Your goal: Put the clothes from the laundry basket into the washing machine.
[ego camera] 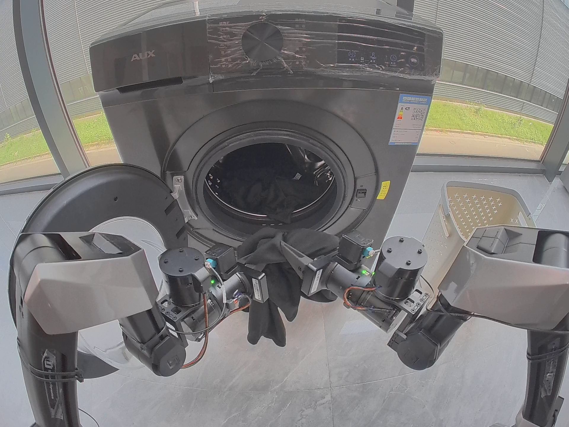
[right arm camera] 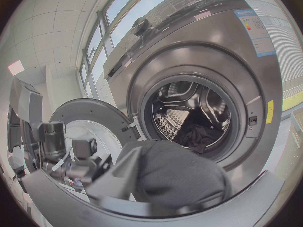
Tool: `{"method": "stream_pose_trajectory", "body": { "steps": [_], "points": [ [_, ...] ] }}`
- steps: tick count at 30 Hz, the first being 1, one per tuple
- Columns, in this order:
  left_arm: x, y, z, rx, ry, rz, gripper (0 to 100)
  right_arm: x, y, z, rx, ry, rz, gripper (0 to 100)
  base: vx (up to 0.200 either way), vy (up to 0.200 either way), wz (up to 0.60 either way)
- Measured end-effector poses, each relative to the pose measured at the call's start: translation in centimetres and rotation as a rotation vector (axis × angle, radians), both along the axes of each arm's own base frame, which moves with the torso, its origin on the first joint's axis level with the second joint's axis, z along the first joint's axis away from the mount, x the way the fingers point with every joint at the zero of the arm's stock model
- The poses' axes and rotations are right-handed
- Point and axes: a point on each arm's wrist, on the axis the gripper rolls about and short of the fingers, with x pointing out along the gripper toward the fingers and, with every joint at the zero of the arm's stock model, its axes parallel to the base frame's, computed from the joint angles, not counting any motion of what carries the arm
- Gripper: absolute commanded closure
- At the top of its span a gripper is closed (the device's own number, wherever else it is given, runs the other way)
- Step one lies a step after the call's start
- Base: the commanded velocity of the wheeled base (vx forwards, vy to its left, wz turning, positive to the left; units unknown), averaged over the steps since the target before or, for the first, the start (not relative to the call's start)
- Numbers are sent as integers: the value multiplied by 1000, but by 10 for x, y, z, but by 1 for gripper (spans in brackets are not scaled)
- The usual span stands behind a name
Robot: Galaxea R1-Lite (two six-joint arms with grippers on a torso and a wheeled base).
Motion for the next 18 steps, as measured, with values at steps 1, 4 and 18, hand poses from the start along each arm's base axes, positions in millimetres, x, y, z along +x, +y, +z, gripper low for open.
{"method": "stream_pose_trajectory", "body": {
  "steps": [1, 4, 18],
  "points": [
    [0, 1, 2, -3, -4, 1, 100, 0, -3, -1, -6, 6, -7, 0, 0, 0, 0],
    [0, 5, 10, -16, -20, 11, 100, -8, -15, -11, -55, 50, -18, 0, 0, 0, 0],
    [-29, 26, 52, -95, -44, 48, 100, -82, -108, -16, -255, 242, -35, 0, 0, 0, 0]
  ]
}}
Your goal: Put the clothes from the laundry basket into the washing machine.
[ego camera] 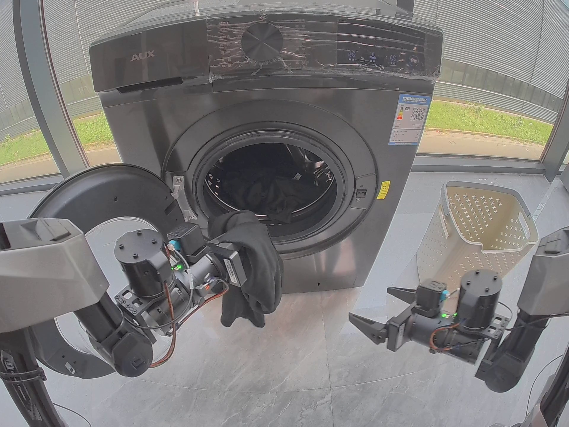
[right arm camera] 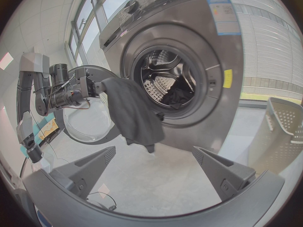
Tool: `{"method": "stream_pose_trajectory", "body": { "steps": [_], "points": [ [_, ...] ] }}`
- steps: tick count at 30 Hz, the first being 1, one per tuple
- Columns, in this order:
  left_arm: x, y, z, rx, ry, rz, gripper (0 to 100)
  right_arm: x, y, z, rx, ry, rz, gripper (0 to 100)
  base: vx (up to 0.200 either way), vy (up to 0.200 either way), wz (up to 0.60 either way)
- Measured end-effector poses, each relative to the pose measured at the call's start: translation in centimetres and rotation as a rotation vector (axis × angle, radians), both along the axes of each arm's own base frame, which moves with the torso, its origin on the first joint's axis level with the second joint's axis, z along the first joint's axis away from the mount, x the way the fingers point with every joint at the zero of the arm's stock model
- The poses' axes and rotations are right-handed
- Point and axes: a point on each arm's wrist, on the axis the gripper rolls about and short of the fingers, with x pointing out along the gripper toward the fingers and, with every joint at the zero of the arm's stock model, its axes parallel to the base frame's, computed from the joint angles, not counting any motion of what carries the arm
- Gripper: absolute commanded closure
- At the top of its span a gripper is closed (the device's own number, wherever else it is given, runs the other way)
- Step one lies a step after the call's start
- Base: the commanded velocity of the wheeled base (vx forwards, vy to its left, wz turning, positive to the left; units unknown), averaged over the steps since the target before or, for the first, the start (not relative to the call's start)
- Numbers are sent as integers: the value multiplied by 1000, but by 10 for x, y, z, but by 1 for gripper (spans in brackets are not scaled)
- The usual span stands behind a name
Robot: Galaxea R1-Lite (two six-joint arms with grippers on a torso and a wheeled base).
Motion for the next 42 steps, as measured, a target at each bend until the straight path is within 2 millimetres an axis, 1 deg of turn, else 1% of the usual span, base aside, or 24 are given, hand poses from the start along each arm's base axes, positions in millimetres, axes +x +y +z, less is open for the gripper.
{"method": "stream_pose_trajectory", "body": {
  "steps": [2, 4, 10, 16, 22, 29, 34, 42],
  "points": [
    [-8, 3, 3, -2, 4, 12, 100, -7, -15, 6, -1, 5, -23, 0, 0, 0, 0],
    [-15, 4, 4, 3, 13, 12, 100, -12, -27, 10, 2, 3, -46, 0, 0, 0, 0],
    [-25, 3, 3, 13, 26, 23, 100, -20, -37, 16, 8, 0, -64, 0, 0, 0, 0],
    [-29, 5, 0, 40, 35, 71, 100, -20, -41, 17, 9, 1, -81, 0, 0, 0, 0],
    [-33, -1, -6, 60, 50, 50, 100, -22, -41, 16, 8, 5, -77, 0, 200, 0, 0],
    [-33, -7, -11, 72, 58, 39, 100, -23, -41, 16, 6, 8, -75, 0, 0, 0, 0],
    [-37, -12, -13, 78, 65, 34, 100, -23, -41, 16, 6, 9, -74, 0, 0, 0, 0],
    [-38, -16, -18, 90, 77, 38, 100, -23, -40, 16, 6, 8, -72, 0, 200, 0, 0]
  ]
}}
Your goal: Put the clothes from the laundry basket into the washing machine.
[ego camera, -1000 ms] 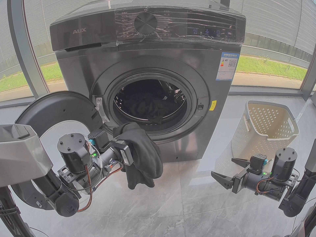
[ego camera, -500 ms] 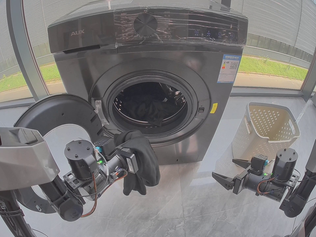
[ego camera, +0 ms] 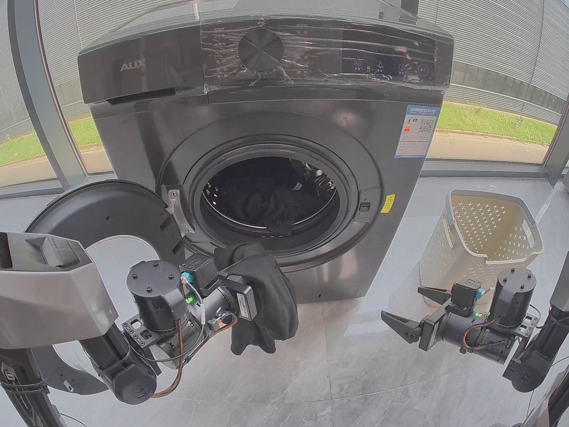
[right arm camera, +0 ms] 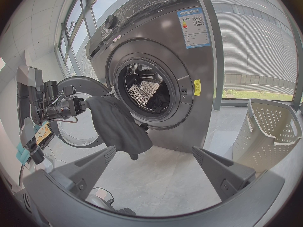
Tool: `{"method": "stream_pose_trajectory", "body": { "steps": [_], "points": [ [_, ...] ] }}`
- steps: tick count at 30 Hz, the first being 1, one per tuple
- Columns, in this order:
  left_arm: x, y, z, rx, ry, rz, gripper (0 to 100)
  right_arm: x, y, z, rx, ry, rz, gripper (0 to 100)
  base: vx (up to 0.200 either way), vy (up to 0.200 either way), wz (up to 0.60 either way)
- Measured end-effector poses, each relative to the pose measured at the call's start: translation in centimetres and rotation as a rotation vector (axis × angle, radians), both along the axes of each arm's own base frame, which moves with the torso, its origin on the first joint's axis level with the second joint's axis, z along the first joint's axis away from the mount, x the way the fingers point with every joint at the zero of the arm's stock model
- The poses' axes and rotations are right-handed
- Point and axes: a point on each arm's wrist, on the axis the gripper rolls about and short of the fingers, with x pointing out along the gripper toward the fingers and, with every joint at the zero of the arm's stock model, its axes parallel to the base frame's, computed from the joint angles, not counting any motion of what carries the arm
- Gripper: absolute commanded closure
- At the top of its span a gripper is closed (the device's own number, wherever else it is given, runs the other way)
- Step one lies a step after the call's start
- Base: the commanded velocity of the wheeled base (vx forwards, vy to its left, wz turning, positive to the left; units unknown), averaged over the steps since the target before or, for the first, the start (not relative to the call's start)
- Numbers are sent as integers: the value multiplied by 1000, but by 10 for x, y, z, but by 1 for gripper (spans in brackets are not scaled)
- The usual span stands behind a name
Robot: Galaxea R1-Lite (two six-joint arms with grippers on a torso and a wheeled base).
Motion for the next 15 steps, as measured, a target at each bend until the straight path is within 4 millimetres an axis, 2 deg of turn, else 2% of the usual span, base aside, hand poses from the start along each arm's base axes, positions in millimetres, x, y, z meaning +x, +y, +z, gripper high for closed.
{"method": "stream_pose_trajectory", "body": {
  "steps": [4, 15],
  "points": [
    [0, -1, -1, 1, 1, 2, 100, 0, 0, 0, 1, -1, 0, 0, 200, 0, 0],
    [1, -3, -6, 10, 14, 4, 100, 0, 0, 0, 0, -1, 2, 0, 0, 0, 0]
  ]
}}
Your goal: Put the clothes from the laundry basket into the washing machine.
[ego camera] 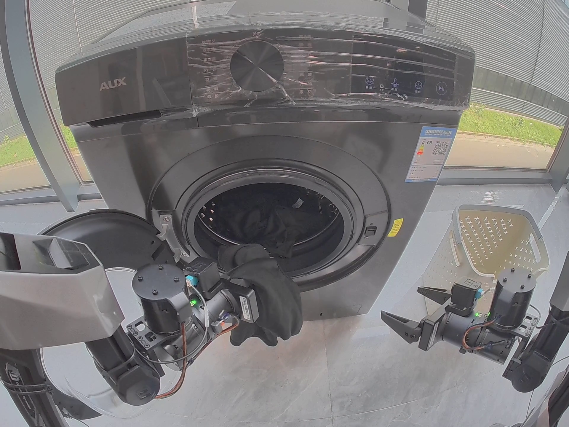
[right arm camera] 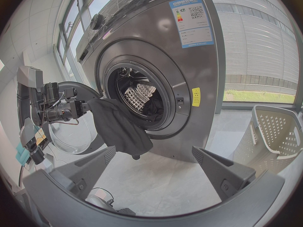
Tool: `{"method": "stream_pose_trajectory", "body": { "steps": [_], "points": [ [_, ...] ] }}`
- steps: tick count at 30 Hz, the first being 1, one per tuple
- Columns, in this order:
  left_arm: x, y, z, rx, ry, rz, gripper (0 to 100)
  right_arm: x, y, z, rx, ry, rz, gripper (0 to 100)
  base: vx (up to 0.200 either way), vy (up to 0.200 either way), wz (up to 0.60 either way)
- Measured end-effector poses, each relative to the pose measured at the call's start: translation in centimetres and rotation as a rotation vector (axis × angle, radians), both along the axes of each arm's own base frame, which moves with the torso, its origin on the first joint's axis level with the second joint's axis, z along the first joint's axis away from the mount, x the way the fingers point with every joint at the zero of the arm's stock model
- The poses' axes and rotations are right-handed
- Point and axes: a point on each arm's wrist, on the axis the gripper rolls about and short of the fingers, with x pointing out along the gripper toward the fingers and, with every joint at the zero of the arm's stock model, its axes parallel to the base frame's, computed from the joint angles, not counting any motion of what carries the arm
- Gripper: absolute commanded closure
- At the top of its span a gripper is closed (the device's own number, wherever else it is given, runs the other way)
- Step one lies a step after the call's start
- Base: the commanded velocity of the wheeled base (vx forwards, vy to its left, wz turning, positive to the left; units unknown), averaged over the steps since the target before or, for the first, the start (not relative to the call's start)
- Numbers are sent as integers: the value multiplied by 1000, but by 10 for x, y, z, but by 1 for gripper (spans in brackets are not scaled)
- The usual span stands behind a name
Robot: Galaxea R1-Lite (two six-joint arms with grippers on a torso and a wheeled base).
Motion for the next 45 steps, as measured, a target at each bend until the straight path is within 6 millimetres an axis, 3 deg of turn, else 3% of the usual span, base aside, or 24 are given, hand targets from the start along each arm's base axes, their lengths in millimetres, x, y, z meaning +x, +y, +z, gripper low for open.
{"method": "stream_pose_trajectory", "body": {
  "steps": [21, 25, 33, 39, 45],
  "points": [
    [3, -17, -5, -1, -7, -12, 100, -2, 2, 2, 4, -7, 12, 0, 0, 0, 0],
    [22, -28, -3, -16, -59, -2, 100, -2, 3, 2, 5, -10, 17, 0, 0, 0, 0],
    [80, -53, -12, -68, -163, -22, 100, -3, 4, 3, 7, -14, 22, 0, 0, 0, 0],
    [111, -66, -31, -74, -127, -21, 100, -3, 4, 4, 9, -16, 24, 0, 0, 0, 0],
    [141, -78, -29, -99, -130, 15, 100, -3, 5, 4, 9, -17, 24, 0, 0, 0, 0]
  ]
}}
